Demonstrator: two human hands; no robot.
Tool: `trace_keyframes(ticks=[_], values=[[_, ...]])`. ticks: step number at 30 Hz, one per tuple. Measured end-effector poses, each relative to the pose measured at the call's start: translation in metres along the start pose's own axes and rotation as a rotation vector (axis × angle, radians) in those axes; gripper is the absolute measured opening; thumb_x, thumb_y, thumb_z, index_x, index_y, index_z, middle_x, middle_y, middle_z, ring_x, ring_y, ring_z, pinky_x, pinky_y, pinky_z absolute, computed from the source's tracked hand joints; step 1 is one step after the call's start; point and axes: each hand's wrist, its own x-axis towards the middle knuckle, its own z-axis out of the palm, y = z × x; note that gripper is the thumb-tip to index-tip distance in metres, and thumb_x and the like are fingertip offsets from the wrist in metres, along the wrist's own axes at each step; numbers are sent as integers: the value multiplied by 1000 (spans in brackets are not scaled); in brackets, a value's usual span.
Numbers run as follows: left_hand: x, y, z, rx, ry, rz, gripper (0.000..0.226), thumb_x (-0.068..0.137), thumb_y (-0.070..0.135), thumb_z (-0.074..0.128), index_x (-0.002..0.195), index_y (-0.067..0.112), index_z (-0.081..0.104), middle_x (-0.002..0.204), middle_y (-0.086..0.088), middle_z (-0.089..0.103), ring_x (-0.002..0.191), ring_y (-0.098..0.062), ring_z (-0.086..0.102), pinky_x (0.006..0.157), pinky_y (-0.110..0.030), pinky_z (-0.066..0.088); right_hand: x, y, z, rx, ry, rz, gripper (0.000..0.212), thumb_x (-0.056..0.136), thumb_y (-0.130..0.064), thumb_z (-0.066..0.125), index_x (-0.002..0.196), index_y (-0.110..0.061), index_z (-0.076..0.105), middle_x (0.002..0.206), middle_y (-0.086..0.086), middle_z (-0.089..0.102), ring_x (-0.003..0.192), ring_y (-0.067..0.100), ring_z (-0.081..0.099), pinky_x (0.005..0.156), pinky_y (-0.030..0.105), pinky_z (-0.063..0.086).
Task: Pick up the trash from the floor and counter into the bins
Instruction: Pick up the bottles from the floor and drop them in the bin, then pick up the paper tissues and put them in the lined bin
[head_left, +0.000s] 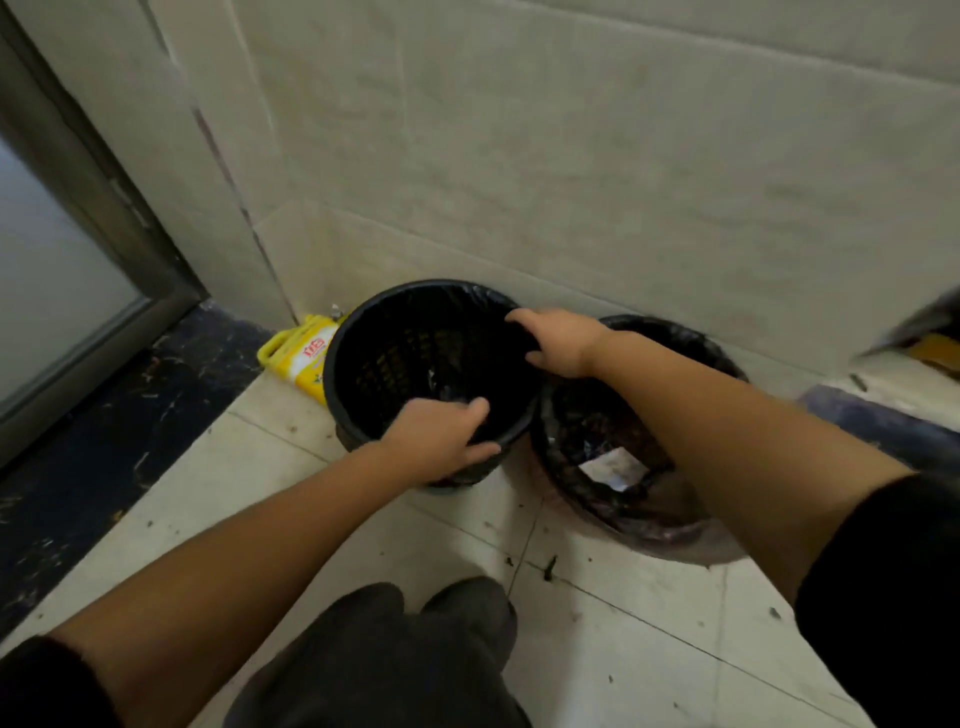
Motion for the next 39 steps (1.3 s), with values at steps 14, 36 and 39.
trace_keyframes(ticks=[14, 36, 39], values=[[108, 334, -88, -12, 68, 665, 39, 94, 49, 44, 115, 16, 48, 109, -5, 68, 100, -29, 66, 73, -40, 51, -398, 172, 57, 170, 260, 728, 52, 92, -21, 55, 140, -15, 38, 136, 16, 51, 122, 35, 52, 100, 42, 45], [-42, 654, 209, 260, -452, 1354, 53, 93, 24, 50, 142, 22, 32, 150, -12, 28, 136, -32, 30, 103, -47, 40, -692, 5, 517, 936, 118, 1909, 65, 96, -20, 45, 152, -28, 13, 160, 11, 8, 134, 34, 41, 103, 42, 41], [-43, 660, 232, 233, -590, 1266, 68, 93, 27, 51, 150, 32, 13, 161, -11, 4, 147, -33, 10, 114, -52, 28, -690, -7, 541, 1003, 130, 1938, 69, 95, -21, 45, 152, -34, 7, 161, 9, -1, 139, 34, 35, 108, 43, 36]])
